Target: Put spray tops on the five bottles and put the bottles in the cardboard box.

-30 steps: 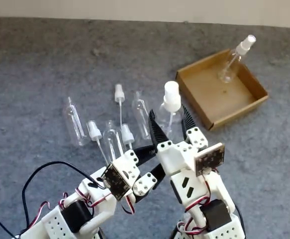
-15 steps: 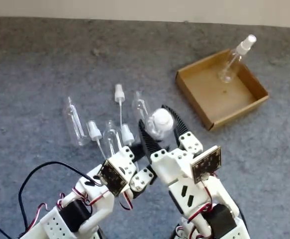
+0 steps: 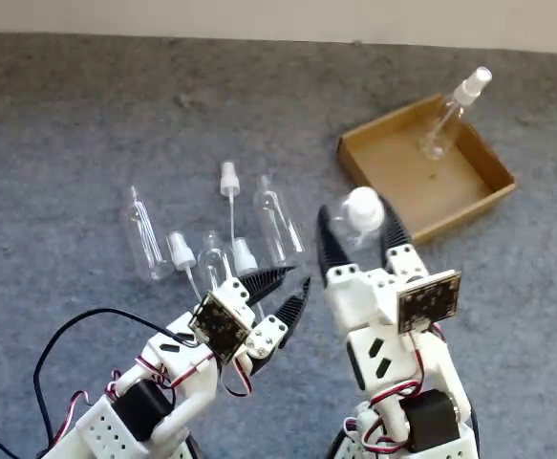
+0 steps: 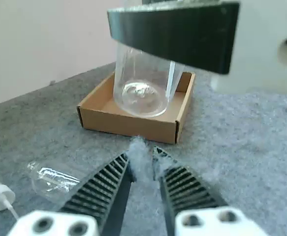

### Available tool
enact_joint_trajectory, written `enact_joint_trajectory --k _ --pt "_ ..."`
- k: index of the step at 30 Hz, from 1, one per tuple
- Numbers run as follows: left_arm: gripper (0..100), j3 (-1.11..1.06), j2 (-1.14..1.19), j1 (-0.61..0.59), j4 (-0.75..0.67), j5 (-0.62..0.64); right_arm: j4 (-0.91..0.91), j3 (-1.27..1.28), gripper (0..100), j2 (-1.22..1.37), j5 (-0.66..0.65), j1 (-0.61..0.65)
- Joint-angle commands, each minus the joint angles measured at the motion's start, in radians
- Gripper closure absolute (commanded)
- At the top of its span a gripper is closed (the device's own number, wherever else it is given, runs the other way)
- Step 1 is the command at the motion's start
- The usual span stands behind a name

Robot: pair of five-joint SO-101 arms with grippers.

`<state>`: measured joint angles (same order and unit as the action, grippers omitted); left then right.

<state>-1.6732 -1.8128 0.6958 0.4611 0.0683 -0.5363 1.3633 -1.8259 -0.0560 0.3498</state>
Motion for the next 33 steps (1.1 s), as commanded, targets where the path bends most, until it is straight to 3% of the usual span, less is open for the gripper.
enact_joint_trajectory --k 1,10,18,25,33 --pt "99 -0.015 -0.008 -0.018 0.038 0.005 0.002 -0.064 88.5 -0.015 -0.008 -0.076" --pt "99 -0.021 -0.008 -0.031 0.044 0.005 0.114 -0.067 88.2 0.048 -0.008 -0.196" --pt "99 -0.021 -0.008 -0.130 0.041 0.008 0.363 -0.076 88.2 0.404 -0.008 -0.278" --pt "99 -0.021 -0.008 -0.128 0.041 0.006 0.619 -0.102 88.2 0.708 -0.008 -0.282" --pt "99 -0.021 -0.008 -0.128 0.043 0.005 0.743 -0.315 88.2 1.081 -0.008 -0.282"
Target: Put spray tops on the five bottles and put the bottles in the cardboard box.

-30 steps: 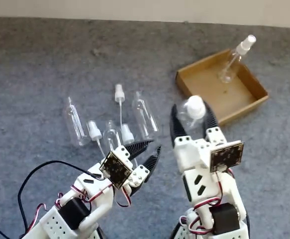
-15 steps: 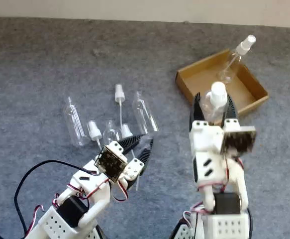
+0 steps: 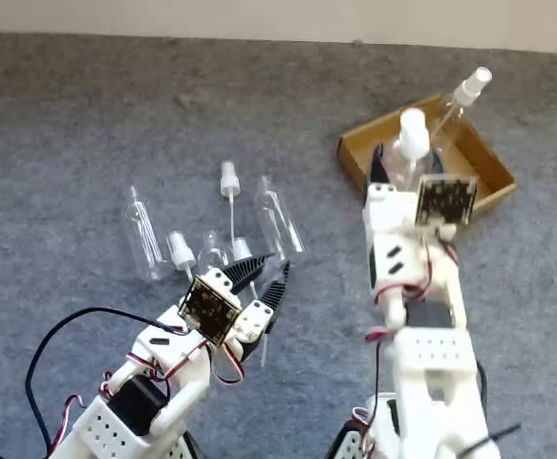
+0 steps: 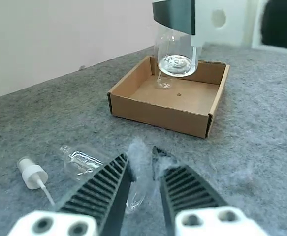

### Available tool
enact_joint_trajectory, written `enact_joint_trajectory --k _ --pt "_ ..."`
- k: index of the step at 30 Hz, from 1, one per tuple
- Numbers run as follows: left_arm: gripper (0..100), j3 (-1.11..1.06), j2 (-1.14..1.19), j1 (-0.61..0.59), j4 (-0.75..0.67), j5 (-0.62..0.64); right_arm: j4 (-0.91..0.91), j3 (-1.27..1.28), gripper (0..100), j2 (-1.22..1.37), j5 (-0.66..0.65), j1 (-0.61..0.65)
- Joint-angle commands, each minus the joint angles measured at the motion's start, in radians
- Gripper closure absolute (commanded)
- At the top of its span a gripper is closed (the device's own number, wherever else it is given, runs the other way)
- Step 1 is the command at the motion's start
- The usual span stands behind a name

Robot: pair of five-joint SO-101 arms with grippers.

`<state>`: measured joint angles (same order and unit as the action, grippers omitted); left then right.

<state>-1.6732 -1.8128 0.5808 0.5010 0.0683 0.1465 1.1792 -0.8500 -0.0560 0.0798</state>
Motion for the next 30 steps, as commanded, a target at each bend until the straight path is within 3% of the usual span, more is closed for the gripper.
enact_joint_trajectory --k 1,14,30 --pt "99 -0.021 -0.008 -0.013 0.003 0.005 0.077 -0.157 88.2 0.148 -0.008 -0.012" --pt "99 -0.021 -0.008 -0.013 0.003 0.005 0.278 -0.423 88.2 0.636 -0.008 -0.045" --pt "99 -0.021 -0.007 -0.013 0.003 0.005 0.285 -0.716 88.2 1.052 -0.008 -0.059"
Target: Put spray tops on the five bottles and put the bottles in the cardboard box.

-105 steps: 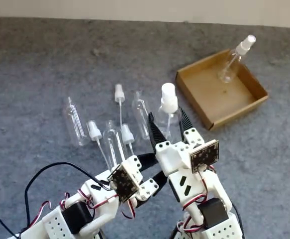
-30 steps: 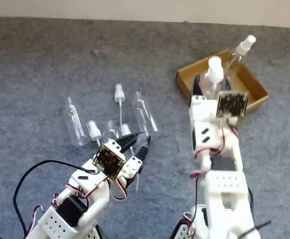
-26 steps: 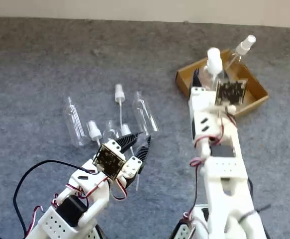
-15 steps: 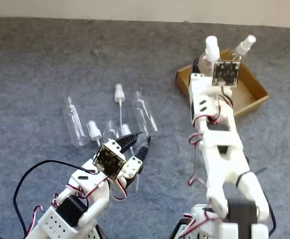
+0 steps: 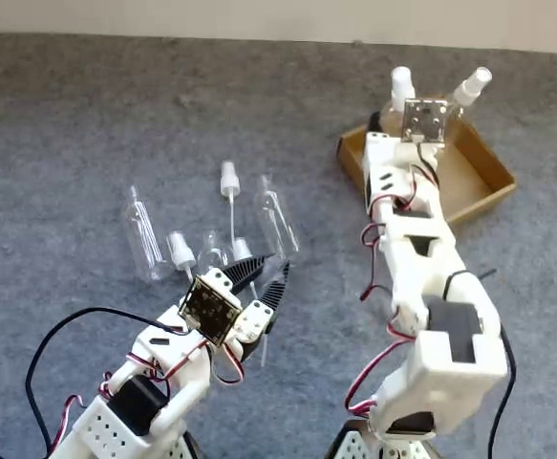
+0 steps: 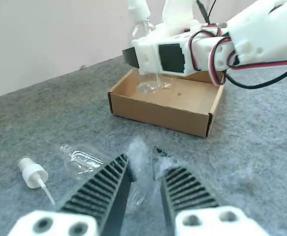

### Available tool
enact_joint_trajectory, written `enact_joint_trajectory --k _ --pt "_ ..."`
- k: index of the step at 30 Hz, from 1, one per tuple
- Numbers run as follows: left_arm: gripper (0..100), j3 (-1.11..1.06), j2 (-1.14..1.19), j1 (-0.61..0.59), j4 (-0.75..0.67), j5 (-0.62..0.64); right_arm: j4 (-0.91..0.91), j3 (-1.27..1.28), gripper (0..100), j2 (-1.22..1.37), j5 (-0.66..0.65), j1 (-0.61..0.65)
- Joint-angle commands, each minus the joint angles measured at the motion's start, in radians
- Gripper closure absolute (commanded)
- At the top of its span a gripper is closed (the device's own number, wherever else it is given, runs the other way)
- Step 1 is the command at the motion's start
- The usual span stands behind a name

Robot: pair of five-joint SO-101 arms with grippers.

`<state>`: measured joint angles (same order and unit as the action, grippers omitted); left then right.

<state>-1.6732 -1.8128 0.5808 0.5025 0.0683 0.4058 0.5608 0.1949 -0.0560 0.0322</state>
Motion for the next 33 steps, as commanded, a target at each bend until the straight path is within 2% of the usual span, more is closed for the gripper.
enact_joint_trajectory --k 1,15,29,33 --pt "99 -0.021 -0.007 -0.013 0.002 0.005 0.025 -0.111 88.2 0.024 -0.008 -0.012" --pt "99 -0.021 -0.007 -0.013 0.002 0.005 0.025 -0.225 88.2 0.188 -0.005 -0.008" --pt "99 -0.021 -0.007 -0.013 0.002 0.005 0.027 -0.226 88.2 0.243 -0.005 -0.008" --pt "99 -0.021 -0.007 -0.013 0.002 0.005 0.156 -0.231 88.3 0.265 -0.006 -0.007"
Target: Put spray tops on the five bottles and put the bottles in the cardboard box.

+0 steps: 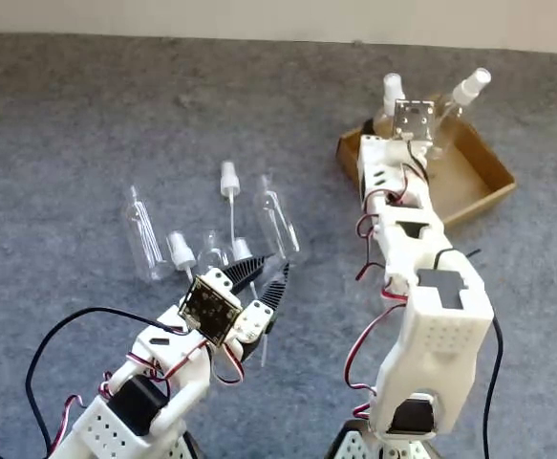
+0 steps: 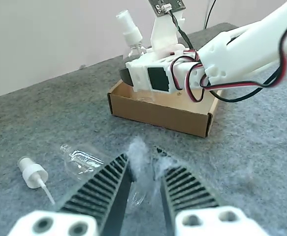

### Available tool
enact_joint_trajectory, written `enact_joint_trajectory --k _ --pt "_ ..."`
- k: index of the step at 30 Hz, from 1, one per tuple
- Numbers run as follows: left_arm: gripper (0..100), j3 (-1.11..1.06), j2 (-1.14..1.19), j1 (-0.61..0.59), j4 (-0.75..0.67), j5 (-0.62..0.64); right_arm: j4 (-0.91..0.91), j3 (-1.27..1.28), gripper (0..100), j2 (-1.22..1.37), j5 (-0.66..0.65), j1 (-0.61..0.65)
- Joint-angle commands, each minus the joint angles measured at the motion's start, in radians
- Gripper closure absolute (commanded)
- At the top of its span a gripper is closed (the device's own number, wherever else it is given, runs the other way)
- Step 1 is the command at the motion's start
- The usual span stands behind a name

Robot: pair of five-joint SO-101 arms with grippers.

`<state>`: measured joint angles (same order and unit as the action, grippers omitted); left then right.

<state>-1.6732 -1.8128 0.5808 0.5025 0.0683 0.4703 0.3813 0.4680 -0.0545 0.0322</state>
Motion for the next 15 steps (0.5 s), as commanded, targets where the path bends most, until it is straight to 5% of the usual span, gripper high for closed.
enact_joint_trajectory --k 1,15 --pt "99 -0.021 -0.007 -0.013 0.002 0.005 0.116 -0.050 88.3 -0.002 -0.008 -0.007" --pt "99 -0.021 -0.007 -0.013 0.002 0.005 0.128 -0.050 88.3 0.077 -0.009 -0.007"
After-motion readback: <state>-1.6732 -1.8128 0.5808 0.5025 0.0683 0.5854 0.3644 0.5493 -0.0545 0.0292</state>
